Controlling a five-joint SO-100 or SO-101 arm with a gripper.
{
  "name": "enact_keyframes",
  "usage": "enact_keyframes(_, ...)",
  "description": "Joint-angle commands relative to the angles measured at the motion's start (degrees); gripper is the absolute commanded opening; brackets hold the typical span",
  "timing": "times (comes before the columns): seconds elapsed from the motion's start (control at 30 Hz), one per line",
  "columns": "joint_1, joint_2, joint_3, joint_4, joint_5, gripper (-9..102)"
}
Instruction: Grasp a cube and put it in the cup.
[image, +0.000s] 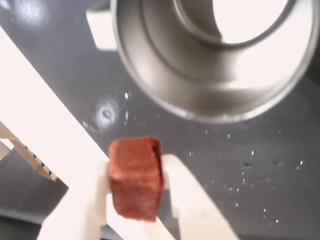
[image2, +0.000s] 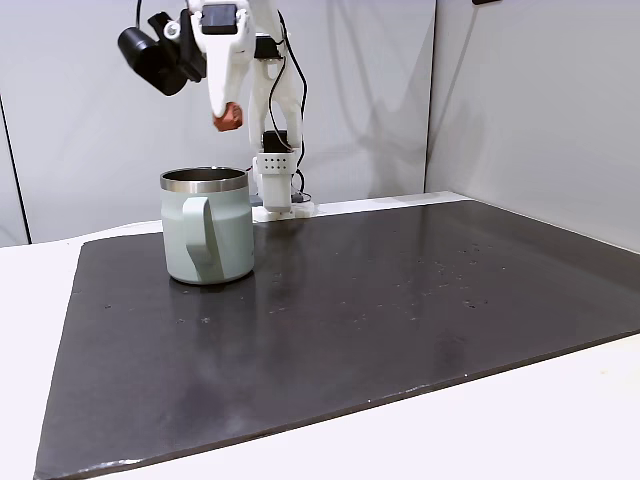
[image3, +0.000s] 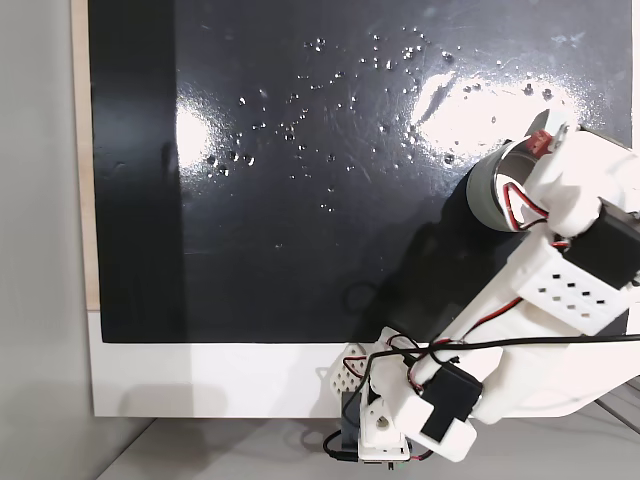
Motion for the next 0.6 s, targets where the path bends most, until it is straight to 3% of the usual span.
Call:
enact_keyframes(0.0,2.6,-2.0,-4.4,0.9,-3.3,0)
enact_keyframes(0.23,5.1,-10.0,-9.8,7.0,-8.3,0)
enact_keyframes(0.57,6.7,-11.6,-9.6,7.4,-12.5,0)
